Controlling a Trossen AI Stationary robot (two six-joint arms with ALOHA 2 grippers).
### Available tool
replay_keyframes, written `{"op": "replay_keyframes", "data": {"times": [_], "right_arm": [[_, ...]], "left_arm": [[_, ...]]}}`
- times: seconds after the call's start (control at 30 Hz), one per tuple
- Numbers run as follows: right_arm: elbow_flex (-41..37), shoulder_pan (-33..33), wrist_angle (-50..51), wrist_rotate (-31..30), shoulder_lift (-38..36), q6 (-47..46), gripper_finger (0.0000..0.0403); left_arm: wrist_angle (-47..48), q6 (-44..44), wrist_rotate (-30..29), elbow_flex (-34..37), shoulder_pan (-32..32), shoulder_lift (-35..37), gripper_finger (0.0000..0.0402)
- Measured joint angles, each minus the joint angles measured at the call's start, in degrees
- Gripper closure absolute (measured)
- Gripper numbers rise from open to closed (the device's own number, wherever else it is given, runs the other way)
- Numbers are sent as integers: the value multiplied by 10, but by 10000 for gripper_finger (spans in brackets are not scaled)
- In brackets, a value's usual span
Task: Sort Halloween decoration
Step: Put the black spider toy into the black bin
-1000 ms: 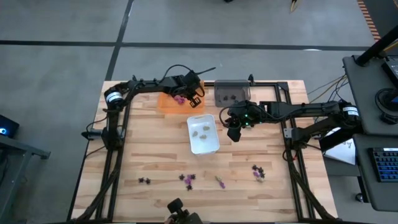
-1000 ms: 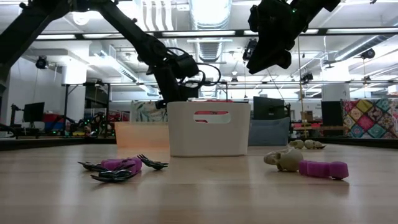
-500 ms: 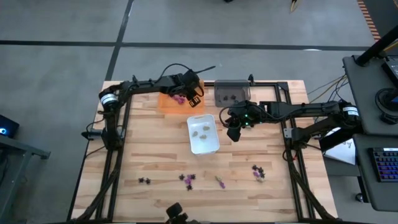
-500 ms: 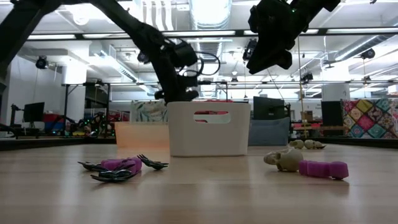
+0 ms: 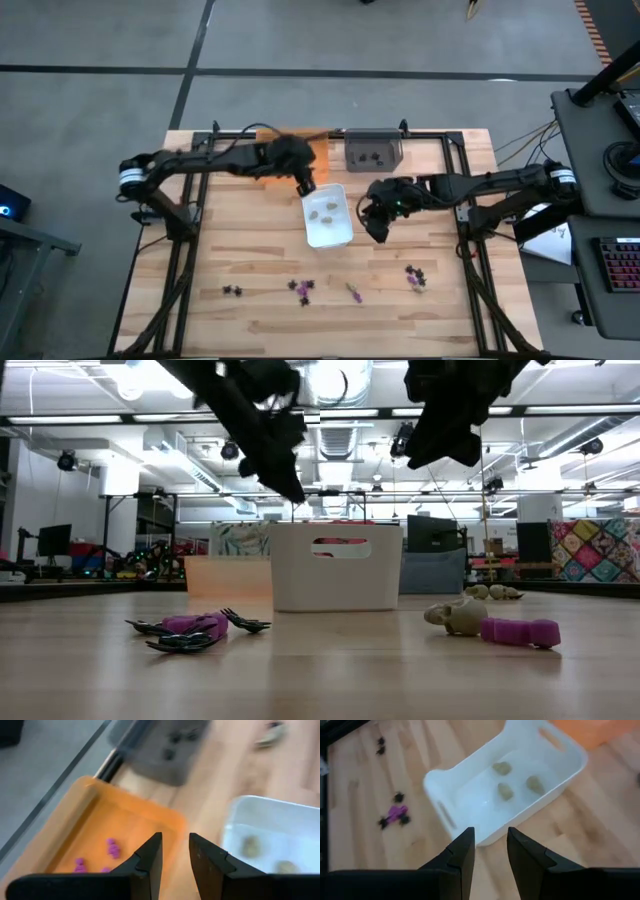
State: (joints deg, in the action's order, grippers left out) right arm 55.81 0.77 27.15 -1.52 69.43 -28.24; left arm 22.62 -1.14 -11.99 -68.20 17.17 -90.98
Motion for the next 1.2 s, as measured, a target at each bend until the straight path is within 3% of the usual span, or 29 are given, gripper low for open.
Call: {"op": "replay_keyframes", "data": {"times": [0.33,0.57,0.93,1.2], "right_arm": [[0,79,43,0,7,-122,298],[0,125,112,17,48,-214,298],[1,188,220,95,122,-351,298],[1,227,309,95,145,-428,298]], "left_arm": [[-178,-30,0,148,-133,119,324],[-320,-24,0,216,-200,150,324],[-335,-19,0,225,-209,152,324],[-342,3,0,221,-209,152,324]]}}
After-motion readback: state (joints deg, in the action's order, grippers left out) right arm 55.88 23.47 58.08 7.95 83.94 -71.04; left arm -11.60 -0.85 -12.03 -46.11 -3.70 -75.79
